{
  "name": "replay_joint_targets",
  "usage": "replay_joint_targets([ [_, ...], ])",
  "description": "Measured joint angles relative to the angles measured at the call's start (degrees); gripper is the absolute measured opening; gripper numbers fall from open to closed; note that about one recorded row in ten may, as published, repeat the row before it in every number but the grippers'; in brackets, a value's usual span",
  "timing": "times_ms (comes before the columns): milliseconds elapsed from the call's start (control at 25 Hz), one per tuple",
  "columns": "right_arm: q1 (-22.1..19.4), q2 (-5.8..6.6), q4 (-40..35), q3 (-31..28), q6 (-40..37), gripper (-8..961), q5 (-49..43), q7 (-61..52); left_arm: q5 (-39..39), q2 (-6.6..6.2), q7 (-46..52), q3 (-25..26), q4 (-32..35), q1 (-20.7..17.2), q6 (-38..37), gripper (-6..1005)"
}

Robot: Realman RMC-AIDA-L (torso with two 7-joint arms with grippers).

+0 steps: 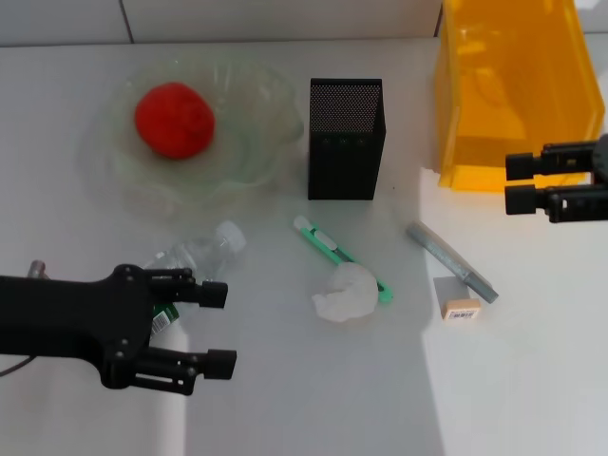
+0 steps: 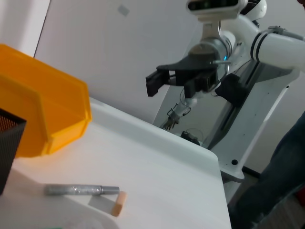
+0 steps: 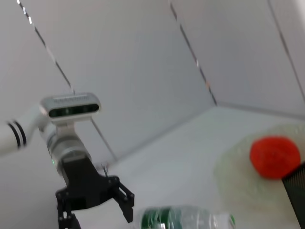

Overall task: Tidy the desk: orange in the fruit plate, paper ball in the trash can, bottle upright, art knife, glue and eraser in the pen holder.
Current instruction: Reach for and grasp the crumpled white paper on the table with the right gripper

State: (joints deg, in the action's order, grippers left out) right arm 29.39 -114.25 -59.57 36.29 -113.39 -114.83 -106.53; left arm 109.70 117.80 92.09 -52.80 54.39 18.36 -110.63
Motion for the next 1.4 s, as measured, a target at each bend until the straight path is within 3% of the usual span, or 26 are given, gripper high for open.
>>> replay_joint_targets([
  [120, 3.18, 0.91, -4.48, 3.95, -0.62, 619, -2.14, -5.31, 0.57, 0.12, -0.43, 0.0, -1.58, -0.03, -0.1, 846],
  [200, 10.04, 2.17, -7.96, 10.83, -2.21, 619, -7.56, -12.79, 0.66, 0.11, -0.61, -0.11, -3.6, 0.18, -0.78, 846],
  [240, 10.04, 2.17, -7.96, 10.83, -2.21, 619, -7.56, -12.79, 0.66, 0.11, -0.61, -0.11, -3.6, 0.18, -0.78, 846],
  [280, 14.6, 2.29, -9.24, 16.49, -2.62, 619, -13.09, -16.59, 0.66, 0.14, -0.62, -0.14, -4.04, 0.36, -1.29, 846],
  [320, 14.6, 2.29, -9.24, 16.49, -2.62, 620, -13.09, -16.59, 0.66, 0.14, -0.62, -0.14, -4.04, 0.36, -1.29, 846],
  [360, 18.37, 1.45, -10.27, 21.7, -2.4, 620, -18.11, -19.09, 0.66, 0.18, -0.63, -0.16, -4.12, 0.42, -1.51, 846],
  [440, 19.83, 0.88, -10.62, 23.5, -2.27, 620, -19.95, -19.78, 0.66, 0.19, -0.63, -0.17, -4.12, 0.42, -1.56, 846],
  [480, 22.87, -1.28, -10.94, 26.35, -1.87, 620, -24.26, -20.27, 0.66, 0.18, -0.62, -0.18, -4.18, 0.43, -1.62, 846],
  [520, 22.87, -1.28, -10.94, 26.35, -1.87, 620, -24.26, -20.27, 0.66, 0.18, -0.62, -0.18, -4.18, 0.43, -1.62, 846],
  [640, 25.44, -4.21, -10.32, 29.46, -0.29, 620, -30.25, -20.26, 0.66, 0.18, -0.61, -0.2, -4.23, 0.41, -1.66, 846],
  [680, 26.16, -5.13, -8.75, 33.23, 2.87, 620, -32.43, -20.43, 0.65, 0.17, -0.59, -0.21, -4.24, 0.41, -1.7, 845],
  [720, 26.16, -5.13, -8.75, 33.23, 2.87, 620, -32.43, -20.43, 0.65, 0.17, -0.59, -0.21, -4.24, 0.41, -1.7, 845],
  [800, 26.78, -5.33, -5.26, 40.27, 8.76, 620, -32.51, -22.04, 0.88, 0.06, -0.31, -0.21, -4.26, 0.39, -1.78, 845],
  [880, 27.08, -5.37, -3.3, 43.13, 11.81, 620, -32.16, -22.47, 1.2, 0.03, -0.07, -0.2, -4.28, 0.42, -1.81, 845],
  [1400, 28.0, -5.49, 3.52, 53.63, 22.02, 621, -24.2, -22.57, 2.06, 0.27, -0.36, -0.13, -5.63, 0.71, -1.47, 845],
])
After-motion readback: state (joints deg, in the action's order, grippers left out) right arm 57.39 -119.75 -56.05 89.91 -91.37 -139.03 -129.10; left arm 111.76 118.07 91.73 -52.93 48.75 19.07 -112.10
